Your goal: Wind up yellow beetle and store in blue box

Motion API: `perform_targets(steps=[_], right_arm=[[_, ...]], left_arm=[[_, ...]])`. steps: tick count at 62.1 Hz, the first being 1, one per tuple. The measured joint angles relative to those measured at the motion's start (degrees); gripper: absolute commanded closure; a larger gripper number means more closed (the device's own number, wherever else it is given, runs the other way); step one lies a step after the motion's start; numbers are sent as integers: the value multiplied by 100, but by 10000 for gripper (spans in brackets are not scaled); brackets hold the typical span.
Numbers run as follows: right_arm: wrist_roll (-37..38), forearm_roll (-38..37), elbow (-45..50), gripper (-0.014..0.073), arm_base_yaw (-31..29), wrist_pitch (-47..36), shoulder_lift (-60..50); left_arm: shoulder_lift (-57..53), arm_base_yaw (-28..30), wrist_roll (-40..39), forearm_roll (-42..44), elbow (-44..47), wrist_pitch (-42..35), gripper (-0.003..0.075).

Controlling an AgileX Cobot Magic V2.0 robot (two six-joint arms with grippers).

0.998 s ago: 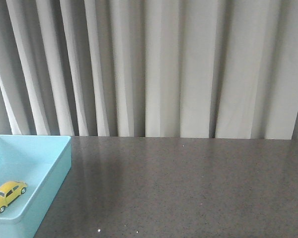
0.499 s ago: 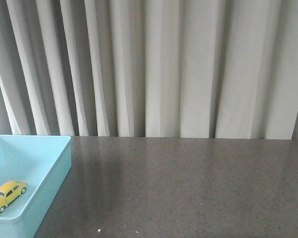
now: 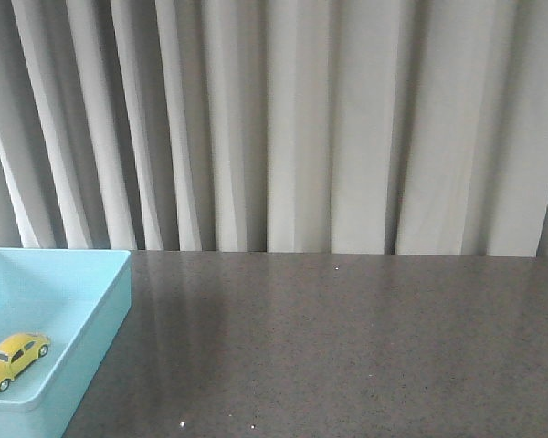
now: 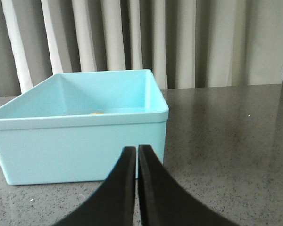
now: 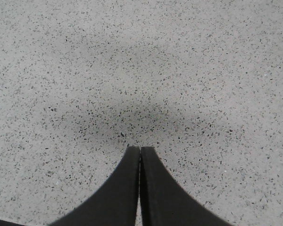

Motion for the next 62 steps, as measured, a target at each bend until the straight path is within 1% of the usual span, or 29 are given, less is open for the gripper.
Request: perform_targets(steps=[5, 9, 14, 62], right_arm=[[0, 1, 0, 601, 0, 0, 0], [0, 1, 0, 601, 0, 0, 0], [0, 1, 0, 601, 0, 0, 0], [0, 1, 0, 601, 0, 0, 0]], left_arm=[[-23, 0, 549, -461, 12, -45, 726], [-25, 0, 941, -670, 12, -70, 726], [-25, 0, 1170, -790, 12, -87, 726], [-25, 0, 1283, -845, 12, -87, 726]])
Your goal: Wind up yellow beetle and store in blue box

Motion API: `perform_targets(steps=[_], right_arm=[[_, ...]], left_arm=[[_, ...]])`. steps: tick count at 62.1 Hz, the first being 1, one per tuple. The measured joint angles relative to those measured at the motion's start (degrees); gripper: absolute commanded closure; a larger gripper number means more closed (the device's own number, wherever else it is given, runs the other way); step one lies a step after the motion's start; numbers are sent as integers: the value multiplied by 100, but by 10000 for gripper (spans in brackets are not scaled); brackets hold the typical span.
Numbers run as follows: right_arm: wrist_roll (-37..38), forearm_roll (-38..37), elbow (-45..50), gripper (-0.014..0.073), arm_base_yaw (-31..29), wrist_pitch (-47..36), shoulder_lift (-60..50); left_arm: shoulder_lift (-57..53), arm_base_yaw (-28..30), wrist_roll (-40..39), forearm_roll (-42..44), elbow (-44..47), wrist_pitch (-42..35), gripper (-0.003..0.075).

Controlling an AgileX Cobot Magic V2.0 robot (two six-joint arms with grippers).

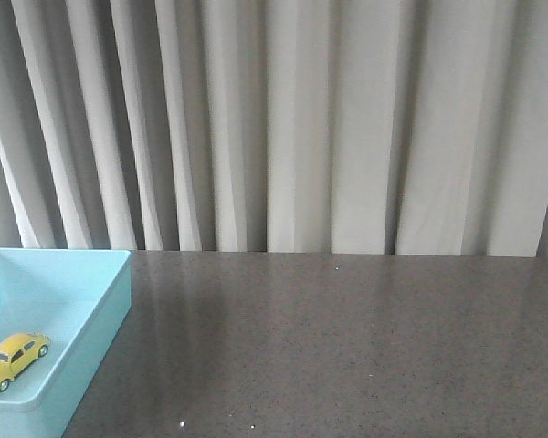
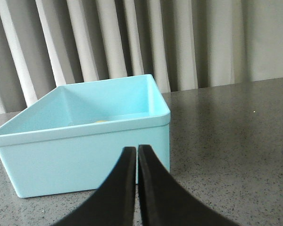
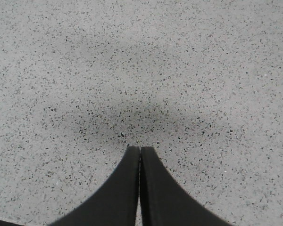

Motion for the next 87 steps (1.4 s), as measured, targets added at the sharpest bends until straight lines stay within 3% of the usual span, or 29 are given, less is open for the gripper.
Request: perform_targets(steps=[18, 32, 46, 59, 67, 87], right_arm=[[0, -218, 22, 599, -3, -434, -725], [0, -175, 168, 599, -595, -927, -2130], [0, -584, 2059, 598, -730, -2690, -3393], [304, -359, 3945, 598, -878, -4139, -4511], [336, -259, 4472, 598, -998, -4232, -5088], [325, -213, 4500, 598, -998, -4130, -5279]], left_arm=[[0, 0, 8, -1, 0, 0, 726], [0, 0, 8, -1, 0, 0, 726], [0, 0, 10, -1, 0, 0, 726], [0, 0, 10, -1, 0, 0, 726], [0, 0, 10, -1, 0, 0, 726], [0, 0, 10, -1, 0, 0, 726]])
